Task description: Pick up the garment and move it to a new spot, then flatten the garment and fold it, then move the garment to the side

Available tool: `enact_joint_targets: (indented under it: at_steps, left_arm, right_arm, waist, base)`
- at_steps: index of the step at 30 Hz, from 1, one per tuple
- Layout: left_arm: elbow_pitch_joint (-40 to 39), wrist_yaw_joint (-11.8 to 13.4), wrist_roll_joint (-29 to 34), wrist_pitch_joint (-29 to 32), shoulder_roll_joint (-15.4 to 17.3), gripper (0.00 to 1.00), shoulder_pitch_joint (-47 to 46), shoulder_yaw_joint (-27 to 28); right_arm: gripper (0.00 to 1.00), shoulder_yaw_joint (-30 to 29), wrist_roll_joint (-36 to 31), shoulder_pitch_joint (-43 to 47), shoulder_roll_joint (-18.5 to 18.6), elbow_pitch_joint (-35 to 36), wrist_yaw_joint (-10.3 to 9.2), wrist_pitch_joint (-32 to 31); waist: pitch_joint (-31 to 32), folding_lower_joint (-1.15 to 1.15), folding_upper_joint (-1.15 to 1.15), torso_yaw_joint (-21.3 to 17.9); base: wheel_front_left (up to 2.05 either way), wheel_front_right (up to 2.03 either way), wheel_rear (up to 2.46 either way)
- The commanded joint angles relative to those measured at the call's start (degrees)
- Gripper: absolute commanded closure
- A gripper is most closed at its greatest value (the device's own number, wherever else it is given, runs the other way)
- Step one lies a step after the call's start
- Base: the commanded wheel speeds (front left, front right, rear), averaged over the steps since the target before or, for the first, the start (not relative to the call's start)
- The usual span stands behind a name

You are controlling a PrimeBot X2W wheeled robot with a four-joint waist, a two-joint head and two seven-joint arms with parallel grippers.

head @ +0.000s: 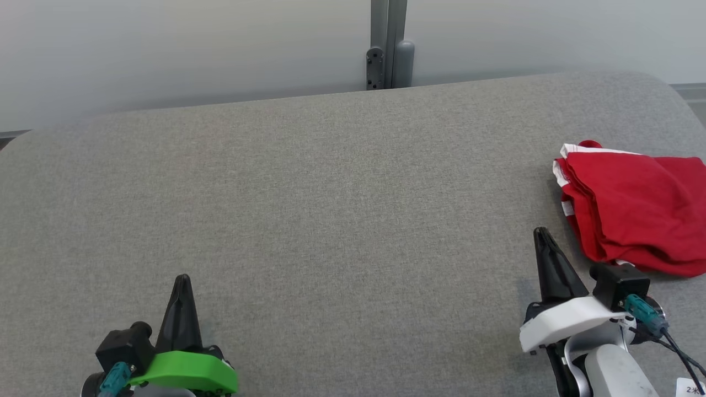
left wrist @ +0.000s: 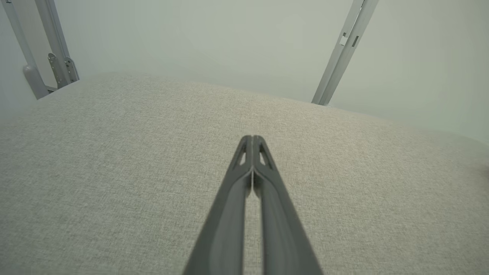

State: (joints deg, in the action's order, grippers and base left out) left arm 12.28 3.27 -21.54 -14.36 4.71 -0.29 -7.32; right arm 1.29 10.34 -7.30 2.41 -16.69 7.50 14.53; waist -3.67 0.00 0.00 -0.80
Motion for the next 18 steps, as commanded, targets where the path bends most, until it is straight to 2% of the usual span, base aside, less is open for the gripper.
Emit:
enact_joint_targets:
  at_steps: [1,18]
  left_arm:
    - [-0.6,-0.5,-2.2,0.6,0.1,1.00,-0.5,0.6]
    - [-0.1,-2.8,-17.5,5.1,-0.3,1.00,-1.9,3.6]
  right_arm:
    - [1.00,-0.4,2.6,-0.9,0.1,0.7,0.00,-0.6]
    - [1.00,-2.0,20.3,-0.4,0.2,1.4,0.00,-5.1]
  waist:
    - [0.0,0.00,0.00,0.0]
    - [0.5,0.00,0.00,0.1]
  base:
    - [0.00,0.00,0.00]
    - [0.00,0.00,0.00]
